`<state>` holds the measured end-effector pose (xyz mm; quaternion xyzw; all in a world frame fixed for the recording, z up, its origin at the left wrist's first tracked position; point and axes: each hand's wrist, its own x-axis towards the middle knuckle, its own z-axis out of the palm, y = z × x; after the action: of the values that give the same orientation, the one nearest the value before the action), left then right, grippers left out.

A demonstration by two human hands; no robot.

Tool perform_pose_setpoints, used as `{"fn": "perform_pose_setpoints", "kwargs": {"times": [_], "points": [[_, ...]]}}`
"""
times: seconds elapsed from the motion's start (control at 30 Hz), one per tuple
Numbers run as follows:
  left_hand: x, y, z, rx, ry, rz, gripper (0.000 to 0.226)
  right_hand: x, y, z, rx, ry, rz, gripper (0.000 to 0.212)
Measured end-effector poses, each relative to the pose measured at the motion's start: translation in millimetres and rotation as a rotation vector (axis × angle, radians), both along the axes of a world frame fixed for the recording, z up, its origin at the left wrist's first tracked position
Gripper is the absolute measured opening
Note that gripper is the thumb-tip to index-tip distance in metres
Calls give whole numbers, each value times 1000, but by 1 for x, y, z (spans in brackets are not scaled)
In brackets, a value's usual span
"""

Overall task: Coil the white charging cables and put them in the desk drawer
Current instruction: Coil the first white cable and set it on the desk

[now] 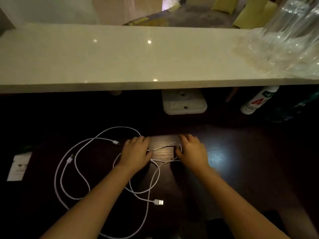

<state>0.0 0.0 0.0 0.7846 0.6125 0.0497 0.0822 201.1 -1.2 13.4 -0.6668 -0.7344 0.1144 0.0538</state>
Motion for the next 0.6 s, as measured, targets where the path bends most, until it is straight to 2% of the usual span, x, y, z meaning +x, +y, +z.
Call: {"fn": "perform_pose_setpoints", "kwargs": {"times": [0.13, 0.23, 0.3, 0.37, 0.4, 0.43, 0.5, 0.57, 0.6], "points": [[5, 8, -23, -85, 47, -14, 37, 5, 7, -20, -201, 22, -104, 41], [8, 13, -31, -48, 95, -27, 33, 5, 10, -33, -225, 88, -168, 23], [11, 18, -31, -11, 104, -43, 26, 5, 14, -36, -248, 232, -234, 17], [14, 22, -27, -29, 73, -22, 16, 5, 20, -36, -283, 479, -304, 18], [15, 24, -25, -53, 25, 9, 16, 4, 21, -31, -305, 607, -323, 18], [16, 26, -21, -107, -32, 40, 25, 3, 24, -26, -312, 713, -328, 19], [22, 32, -4, -212, -287, 72, 41, 1, 32, -13, -290, 852, -289, 18], [33, 41, 23, -283, -591, 73, 40, -5, 39, 4, -271, 940, -214, 23], [37, 45, 37, -295, -678, 52, 34, -9, 43, 14, -261, 960, -168, 26]]}}
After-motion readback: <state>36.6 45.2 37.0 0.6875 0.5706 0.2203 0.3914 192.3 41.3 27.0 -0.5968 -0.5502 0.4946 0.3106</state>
